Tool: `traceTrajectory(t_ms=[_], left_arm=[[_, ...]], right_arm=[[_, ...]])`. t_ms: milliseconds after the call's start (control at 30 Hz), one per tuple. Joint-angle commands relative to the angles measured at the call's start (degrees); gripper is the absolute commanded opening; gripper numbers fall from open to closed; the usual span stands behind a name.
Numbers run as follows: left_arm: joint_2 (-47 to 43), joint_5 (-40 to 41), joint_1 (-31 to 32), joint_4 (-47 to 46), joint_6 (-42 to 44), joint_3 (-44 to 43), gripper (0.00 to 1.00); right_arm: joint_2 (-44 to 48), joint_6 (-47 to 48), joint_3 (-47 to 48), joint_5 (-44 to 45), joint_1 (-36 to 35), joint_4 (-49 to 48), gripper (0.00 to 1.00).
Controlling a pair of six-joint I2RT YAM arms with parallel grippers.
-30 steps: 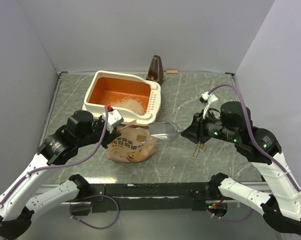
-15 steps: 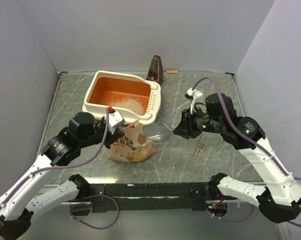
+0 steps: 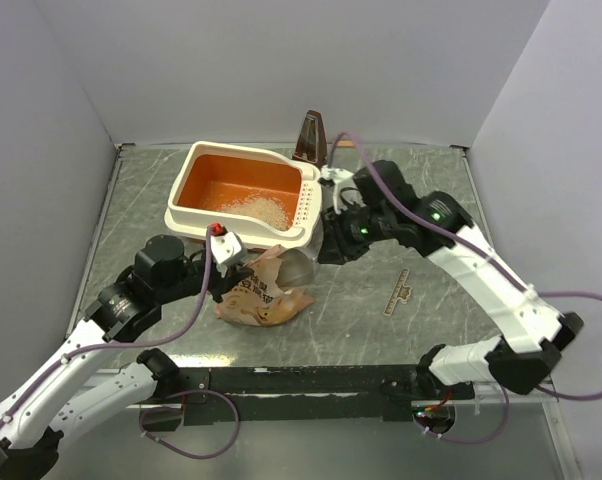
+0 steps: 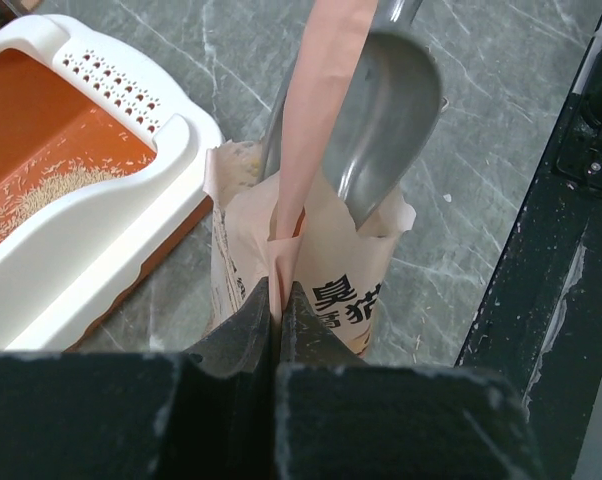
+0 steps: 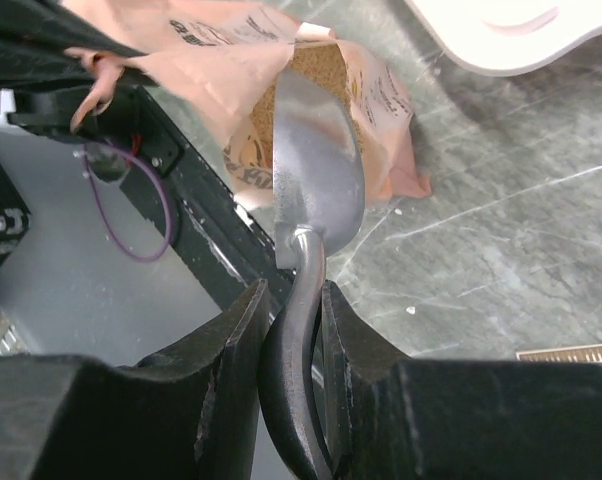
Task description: Fill the litter box with clean litter
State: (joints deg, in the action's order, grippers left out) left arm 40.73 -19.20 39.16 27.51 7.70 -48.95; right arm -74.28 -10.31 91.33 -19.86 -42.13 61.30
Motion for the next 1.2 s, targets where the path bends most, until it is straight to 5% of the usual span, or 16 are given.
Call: traceTrajectory(t_ms=[0,600,1167], left_arm=[[-2.9,-0.7,0.5,-8.0,-0.9,2.1,0.01],[-9.1,4.8,0.5,-16.6,-4.1,10.0,0.01],[-10.7,5.6,0.5,-17.9,-3.1,11.4,0.01]], right_arm=[[-5.4,0.3,6.1,1.2,-1.8,5.1,0.00],[-28.3,-4.2,16.0,1.7,-4.9,10.3,0.00],[-24.1,-14.2,-12.2,-11.9,-3.7,-21.5,0.00]])
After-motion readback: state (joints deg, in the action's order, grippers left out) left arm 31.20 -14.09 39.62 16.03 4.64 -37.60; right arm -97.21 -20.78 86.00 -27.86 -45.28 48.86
